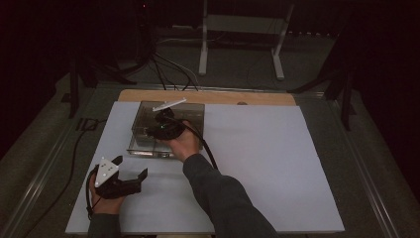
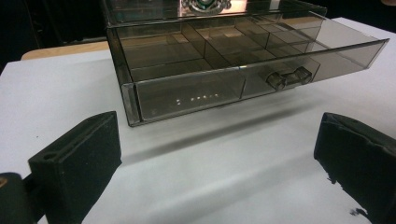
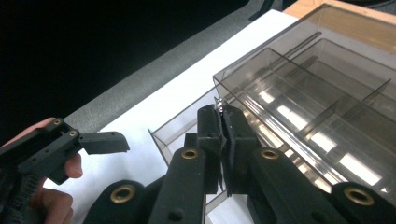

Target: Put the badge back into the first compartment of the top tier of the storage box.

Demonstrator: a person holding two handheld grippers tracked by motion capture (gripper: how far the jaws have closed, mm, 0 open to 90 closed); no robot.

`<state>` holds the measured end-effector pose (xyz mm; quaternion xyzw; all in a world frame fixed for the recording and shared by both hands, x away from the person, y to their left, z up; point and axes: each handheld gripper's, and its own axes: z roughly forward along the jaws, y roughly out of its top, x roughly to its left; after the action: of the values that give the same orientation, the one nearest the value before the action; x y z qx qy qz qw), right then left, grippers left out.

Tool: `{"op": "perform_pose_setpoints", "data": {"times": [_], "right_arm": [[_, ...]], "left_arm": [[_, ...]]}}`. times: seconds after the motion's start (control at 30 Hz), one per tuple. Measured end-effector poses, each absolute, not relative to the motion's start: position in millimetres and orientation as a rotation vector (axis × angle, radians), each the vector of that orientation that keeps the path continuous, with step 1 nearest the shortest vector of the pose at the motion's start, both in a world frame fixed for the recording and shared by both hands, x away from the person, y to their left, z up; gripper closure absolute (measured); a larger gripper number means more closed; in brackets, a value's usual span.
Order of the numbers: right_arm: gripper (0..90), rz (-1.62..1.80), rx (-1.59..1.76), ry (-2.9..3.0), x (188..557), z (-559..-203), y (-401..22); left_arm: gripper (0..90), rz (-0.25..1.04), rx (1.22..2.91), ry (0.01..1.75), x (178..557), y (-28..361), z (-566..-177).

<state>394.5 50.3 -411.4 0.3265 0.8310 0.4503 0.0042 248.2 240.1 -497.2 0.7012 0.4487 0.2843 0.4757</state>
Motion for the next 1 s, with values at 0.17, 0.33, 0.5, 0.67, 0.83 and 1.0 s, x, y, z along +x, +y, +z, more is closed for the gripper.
{"op": "perform_pose_setpoints", "data": {"times": [0.17,0.33,0.5,0.67,0.83,1.0], "right_arm": [[86.9,1.374,1.034,2.615,395,-416,53],[86.9,1.367,1.035,2.628,395,-419,55],[86.7,1.345,1.037,2.641,395,-423,56],[86.8,1.326,1.025,2.642,394,-423,56],[82.1,1.339,1.016,2.624,395,-416,49],[71.4,1.369,1.020,2.586,398,-409,38]], "left_arm": [[1.8,0.696,1.714,1.098,248,240,-497],[1.7,0.695,1.715,1.098,248,240,-497],[1.8,0.695,1.715,1.097,248,240,-497],[1.8,0.695,1.715,1.097,248,240,-497],[1.8,0.696,1.715,1.097,248,240,-497],[1.7,0.695,1.717,1.098,248,240,-497]]}}
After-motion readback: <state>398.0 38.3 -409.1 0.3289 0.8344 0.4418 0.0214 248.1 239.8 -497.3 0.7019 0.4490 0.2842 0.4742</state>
